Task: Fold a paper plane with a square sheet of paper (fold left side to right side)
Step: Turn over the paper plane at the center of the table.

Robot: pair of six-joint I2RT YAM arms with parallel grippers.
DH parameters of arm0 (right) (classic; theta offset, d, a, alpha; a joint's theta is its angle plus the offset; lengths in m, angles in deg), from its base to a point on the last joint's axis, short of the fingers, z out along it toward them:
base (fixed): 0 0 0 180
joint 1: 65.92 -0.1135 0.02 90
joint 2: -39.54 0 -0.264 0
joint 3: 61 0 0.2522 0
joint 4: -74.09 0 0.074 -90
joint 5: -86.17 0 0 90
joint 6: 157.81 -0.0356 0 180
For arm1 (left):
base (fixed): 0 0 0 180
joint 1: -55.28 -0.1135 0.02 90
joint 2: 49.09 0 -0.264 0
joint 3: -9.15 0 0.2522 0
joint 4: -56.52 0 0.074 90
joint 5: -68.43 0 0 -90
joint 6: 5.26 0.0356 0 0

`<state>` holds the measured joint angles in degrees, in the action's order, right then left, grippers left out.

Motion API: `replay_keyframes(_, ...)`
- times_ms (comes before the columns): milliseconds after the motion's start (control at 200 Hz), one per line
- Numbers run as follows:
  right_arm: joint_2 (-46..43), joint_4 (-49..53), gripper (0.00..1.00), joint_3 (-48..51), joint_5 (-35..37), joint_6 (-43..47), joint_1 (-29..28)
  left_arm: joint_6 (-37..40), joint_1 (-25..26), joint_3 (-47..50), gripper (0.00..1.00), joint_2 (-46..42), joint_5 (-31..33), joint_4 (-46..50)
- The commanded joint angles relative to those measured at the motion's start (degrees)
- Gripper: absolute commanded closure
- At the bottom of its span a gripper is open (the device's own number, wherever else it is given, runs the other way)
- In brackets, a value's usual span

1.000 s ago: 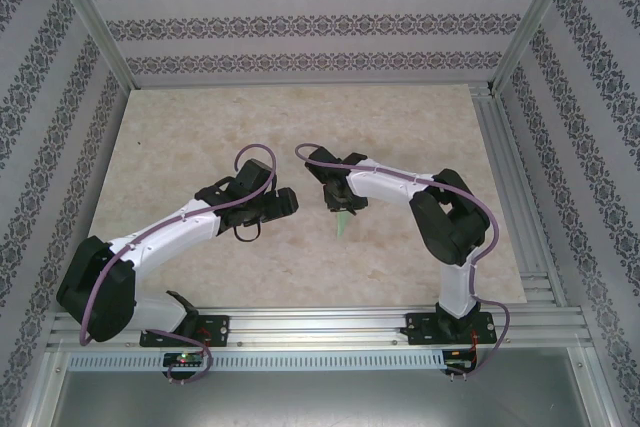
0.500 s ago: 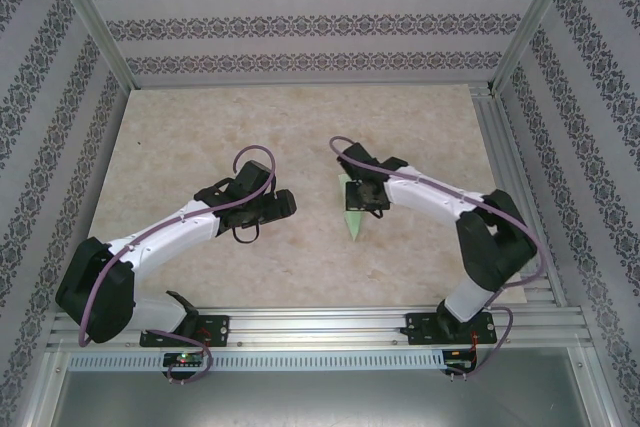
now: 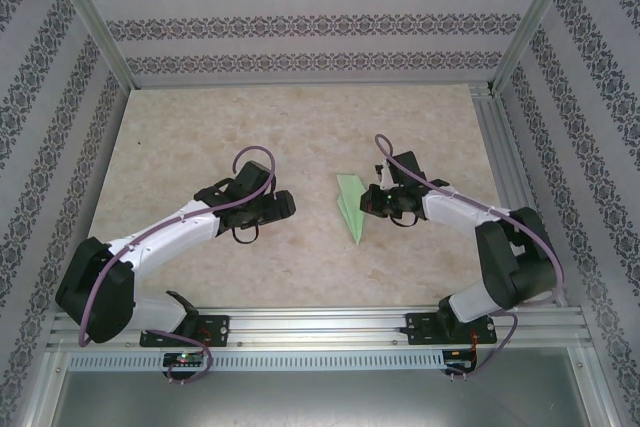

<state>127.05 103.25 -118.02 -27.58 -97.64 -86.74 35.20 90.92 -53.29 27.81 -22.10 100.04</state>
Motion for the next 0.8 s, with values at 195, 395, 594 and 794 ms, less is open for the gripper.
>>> replay_keyframes(195, -8.0, 16.0, 0.66, -5.9, 15.5, 5.2, -2.1, 0.8, -0.3, -1.9, 0.14, -1.8, 2.1, 2.6)
replay_keyframes(395, -9.9, 22.0, 0.61, -7.8, 21.2, 2.1, -10.1, 1.5, -0.3, -2.0, 0.14, -3.5, 4.4, 3.8)
replay_keyframes(594, -6.3, 21.4, 0.55, -7.7, 21.4, 0.1, -11.2, 1.8, -0.3, -1.8, 0.14, -4.3, 4.7, 4.1)
replay_keyframes(794, -8.3, 15.9, 0.59, -3.2, 13.7, -0.6, -5.7, 1.7, -0.3, -1.7, 0.13, -3.8, 4.4, 3.7)
